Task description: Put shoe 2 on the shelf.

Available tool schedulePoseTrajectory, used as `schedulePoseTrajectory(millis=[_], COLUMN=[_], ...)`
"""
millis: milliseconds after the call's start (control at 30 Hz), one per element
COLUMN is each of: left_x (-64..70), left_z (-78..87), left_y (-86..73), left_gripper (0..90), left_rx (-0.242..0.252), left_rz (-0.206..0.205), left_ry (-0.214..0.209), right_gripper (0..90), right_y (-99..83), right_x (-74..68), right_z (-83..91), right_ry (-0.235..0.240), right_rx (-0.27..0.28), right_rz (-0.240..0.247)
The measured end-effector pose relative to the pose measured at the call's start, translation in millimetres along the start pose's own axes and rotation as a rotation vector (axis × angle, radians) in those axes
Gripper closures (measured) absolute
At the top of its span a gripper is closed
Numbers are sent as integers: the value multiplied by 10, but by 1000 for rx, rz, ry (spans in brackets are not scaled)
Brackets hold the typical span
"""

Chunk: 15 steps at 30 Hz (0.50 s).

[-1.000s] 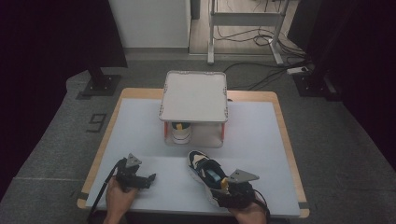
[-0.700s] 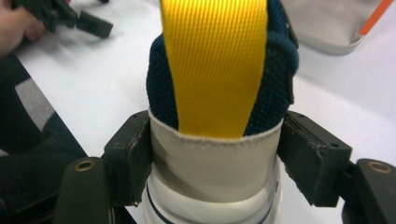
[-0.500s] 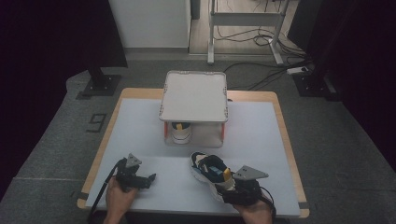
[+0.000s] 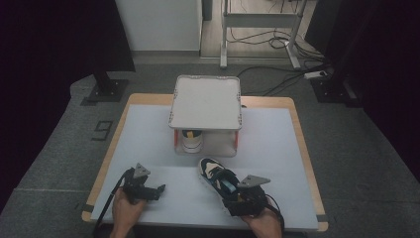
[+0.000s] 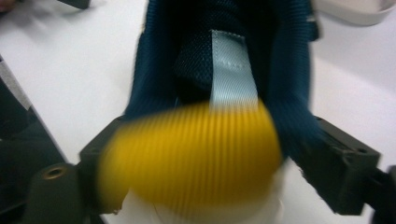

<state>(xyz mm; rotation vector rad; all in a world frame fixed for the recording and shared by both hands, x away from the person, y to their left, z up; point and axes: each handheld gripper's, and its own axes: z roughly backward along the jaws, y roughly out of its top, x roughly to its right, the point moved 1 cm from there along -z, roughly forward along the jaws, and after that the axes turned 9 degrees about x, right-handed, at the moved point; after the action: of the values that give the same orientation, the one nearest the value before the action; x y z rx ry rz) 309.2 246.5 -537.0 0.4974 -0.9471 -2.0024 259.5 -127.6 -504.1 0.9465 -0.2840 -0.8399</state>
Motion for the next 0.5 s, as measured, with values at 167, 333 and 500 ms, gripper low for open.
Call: schedulePoseTrajectory(millis=[167, 333, 500], left_x=[1, 1, 0], left_z=[1, 1, 1], left_y=[0, 0, 0], left_gripper=[0, 0, 0], left_rx=[0, 0, 0], left_rz=[0, 0, -1], left_ry=[0, 0, 0], right_gripper=[203, 223, 233], right_y=[40, 52, 171], right_x=[-20, -48, -46], right_z=[-102, -50, 103], right_ry=[-32, -42, -42], right_rx=[17, 29, 77], right_rz=[-9, -12, -9])
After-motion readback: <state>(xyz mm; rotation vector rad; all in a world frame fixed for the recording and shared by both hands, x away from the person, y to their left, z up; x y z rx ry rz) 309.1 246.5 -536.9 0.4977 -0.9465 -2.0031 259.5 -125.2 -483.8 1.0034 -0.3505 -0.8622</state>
